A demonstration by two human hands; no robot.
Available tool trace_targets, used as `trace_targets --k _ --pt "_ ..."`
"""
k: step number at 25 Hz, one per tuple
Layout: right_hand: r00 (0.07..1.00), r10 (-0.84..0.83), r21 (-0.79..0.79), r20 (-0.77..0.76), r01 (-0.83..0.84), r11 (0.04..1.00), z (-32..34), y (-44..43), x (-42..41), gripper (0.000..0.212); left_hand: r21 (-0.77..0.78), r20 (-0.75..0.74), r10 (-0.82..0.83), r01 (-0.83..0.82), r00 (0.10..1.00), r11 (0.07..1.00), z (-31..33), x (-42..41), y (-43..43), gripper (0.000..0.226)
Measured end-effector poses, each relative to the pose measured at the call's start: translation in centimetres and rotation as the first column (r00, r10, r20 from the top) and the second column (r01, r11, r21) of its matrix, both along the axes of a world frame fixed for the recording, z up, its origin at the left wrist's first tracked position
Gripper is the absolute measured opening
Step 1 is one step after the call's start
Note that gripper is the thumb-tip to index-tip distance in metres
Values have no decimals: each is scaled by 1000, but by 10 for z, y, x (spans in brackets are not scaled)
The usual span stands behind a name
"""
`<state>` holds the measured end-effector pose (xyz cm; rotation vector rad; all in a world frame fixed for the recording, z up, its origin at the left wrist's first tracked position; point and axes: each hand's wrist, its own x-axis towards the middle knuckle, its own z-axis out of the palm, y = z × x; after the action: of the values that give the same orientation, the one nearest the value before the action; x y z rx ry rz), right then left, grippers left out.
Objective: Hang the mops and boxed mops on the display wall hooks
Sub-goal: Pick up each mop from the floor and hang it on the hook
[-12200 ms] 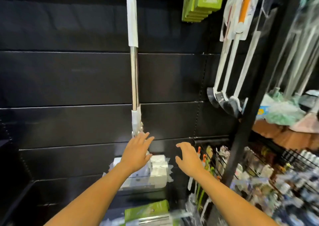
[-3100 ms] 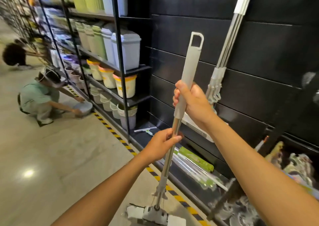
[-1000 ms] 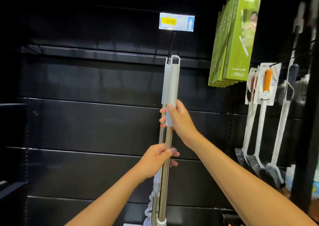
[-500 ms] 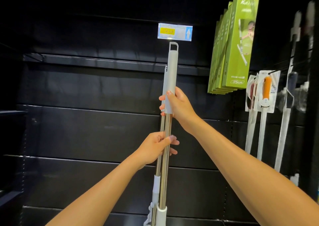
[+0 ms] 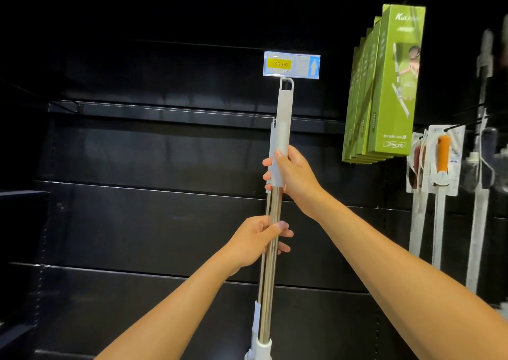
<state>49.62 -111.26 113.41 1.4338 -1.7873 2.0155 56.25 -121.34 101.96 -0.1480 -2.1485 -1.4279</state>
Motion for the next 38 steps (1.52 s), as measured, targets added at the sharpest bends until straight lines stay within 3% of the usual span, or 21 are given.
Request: trace_targets --k 25,38 --pt "985 -94 60 144 86 994 -17 -72 -110 28 4 84 29 -30 996 1000 -20 -107 -64 23" --pt "963 -270 25 19 269 963 -22 -63 -125 34 88 96 1 -10 995 996 -23 -114 -66 25"
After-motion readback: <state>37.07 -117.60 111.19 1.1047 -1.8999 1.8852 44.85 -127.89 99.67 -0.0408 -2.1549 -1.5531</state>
